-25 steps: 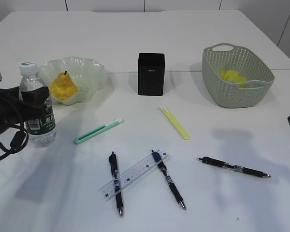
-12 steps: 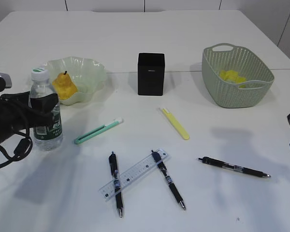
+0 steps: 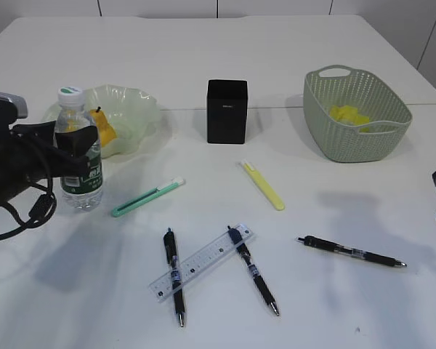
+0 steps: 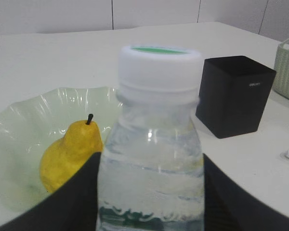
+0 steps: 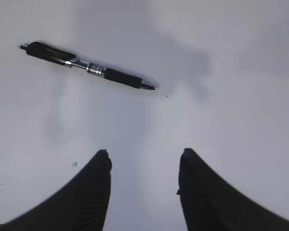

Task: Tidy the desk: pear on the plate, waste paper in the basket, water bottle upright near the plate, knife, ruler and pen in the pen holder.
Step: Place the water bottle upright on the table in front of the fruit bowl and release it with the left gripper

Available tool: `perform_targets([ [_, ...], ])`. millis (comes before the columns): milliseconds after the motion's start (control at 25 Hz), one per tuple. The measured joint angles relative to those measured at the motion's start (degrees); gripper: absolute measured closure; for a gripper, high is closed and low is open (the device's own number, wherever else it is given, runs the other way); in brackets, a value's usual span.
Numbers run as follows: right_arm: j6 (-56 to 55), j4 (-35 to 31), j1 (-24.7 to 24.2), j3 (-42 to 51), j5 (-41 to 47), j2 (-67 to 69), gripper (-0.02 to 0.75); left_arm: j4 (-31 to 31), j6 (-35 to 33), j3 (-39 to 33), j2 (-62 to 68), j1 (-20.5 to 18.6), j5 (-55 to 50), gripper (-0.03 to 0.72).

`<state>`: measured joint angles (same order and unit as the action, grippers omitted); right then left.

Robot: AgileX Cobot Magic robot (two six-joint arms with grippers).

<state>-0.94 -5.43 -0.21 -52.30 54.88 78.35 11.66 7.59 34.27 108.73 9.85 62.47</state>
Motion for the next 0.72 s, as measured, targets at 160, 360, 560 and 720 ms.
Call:
perform_targets([
  [160,0.0,0.04,0.0,0.0,-0.13,0.0,0.387,0.16,0.0,1.69,2.52,0.0,0.0,0.321],
  [360,0.26,0.04,0.0,0.0,-0.25,0.0,0.387,0.42,0.0,3.51,4.9,0.0,0.93,0.321],
  [560,0.26,0.13,0.0,0.0,-0.25,0.0,0.387,1.5,-0.22,4.03,5.33,-1.02,0.93,0.321],
  [720,0.38,0.13,0.0,0.0,-0.33,0.0,0.387,3.94,-0.22,4.09,5.32,-3.81,1.06,0.321],
])
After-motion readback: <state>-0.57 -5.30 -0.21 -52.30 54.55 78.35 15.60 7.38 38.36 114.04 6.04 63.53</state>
